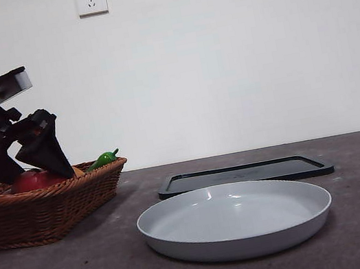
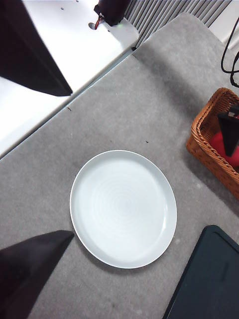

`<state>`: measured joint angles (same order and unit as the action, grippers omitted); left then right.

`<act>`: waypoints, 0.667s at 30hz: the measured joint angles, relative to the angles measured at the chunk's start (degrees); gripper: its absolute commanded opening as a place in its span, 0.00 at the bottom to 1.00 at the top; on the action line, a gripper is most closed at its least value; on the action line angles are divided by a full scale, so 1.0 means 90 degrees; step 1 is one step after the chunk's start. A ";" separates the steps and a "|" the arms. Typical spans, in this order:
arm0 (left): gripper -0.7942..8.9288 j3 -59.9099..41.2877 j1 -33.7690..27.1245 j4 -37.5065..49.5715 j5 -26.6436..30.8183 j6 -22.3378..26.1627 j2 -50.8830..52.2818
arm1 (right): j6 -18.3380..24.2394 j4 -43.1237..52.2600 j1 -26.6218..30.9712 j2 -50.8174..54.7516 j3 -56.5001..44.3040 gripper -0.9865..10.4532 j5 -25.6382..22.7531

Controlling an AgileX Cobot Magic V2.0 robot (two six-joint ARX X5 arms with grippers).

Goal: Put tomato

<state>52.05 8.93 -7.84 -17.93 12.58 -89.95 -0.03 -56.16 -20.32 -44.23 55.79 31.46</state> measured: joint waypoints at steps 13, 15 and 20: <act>0.30 0.0012 0.0000 0.0000 -0.0007 -0.0002 -0.0034 | 0.0000 0.0000 0.0000 0.0000 0.0000 0.46 0.0000; 0.30 0.0012 0.0000 0.0002 -0.0007 -0.0005 -0.0036 | 0.0000 0.0000 0.0000 0.0000 0.0000 0.46 0.0000; 0.30 0.0015 0.0000 0.0000 -0.0005 -0.0058 -0.0036 | 0.0000 0.0000 0.0000 0.0000 0.0000 0.46 0.0000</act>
<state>52.18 8.93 -7.84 -17.98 12.05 -90.28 -0.03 -56.16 -20.32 -44.23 55.79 31.46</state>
